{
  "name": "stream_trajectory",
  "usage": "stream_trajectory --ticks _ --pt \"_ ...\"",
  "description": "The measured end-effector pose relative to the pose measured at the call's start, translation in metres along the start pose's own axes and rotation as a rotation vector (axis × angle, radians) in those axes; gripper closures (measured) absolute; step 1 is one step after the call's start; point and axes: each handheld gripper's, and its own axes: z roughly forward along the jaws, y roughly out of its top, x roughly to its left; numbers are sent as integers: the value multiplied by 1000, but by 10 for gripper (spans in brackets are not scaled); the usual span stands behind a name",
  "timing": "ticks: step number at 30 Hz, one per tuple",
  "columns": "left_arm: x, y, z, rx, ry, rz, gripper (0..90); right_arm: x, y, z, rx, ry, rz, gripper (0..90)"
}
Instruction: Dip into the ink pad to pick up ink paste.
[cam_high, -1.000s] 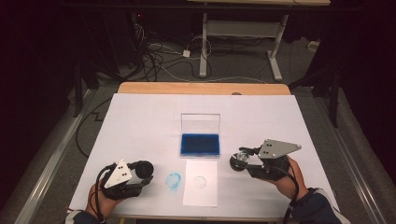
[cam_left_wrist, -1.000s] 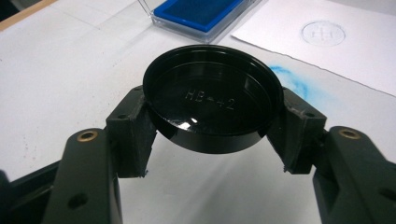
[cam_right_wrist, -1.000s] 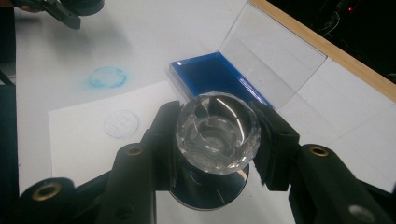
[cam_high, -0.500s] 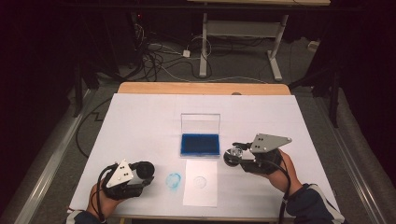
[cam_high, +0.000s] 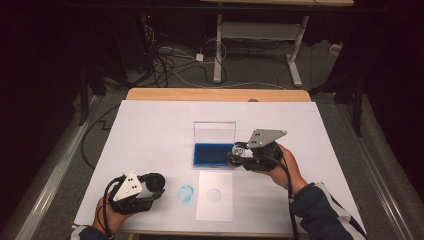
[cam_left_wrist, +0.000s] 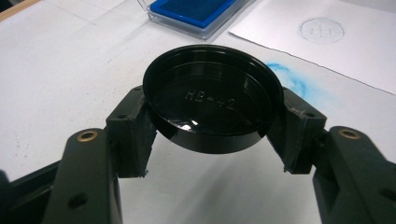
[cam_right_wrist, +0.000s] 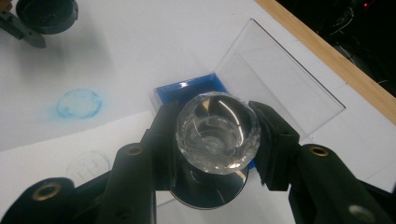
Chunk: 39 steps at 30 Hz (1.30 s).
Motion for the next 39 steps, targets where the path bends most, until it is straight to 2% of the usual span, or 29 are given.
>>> stream_trajectory --ticks 18,28,39 --pt "-1 1 0 -4 -3 4 364 -9 17 48 47 -1 13 567" --pt "0 0 0 -3 -10 3 365 -15 11 82 88 -6 37 568" --pt "0 0 1 -2 -16 4 364 -18 5 97 115 2 63 568"
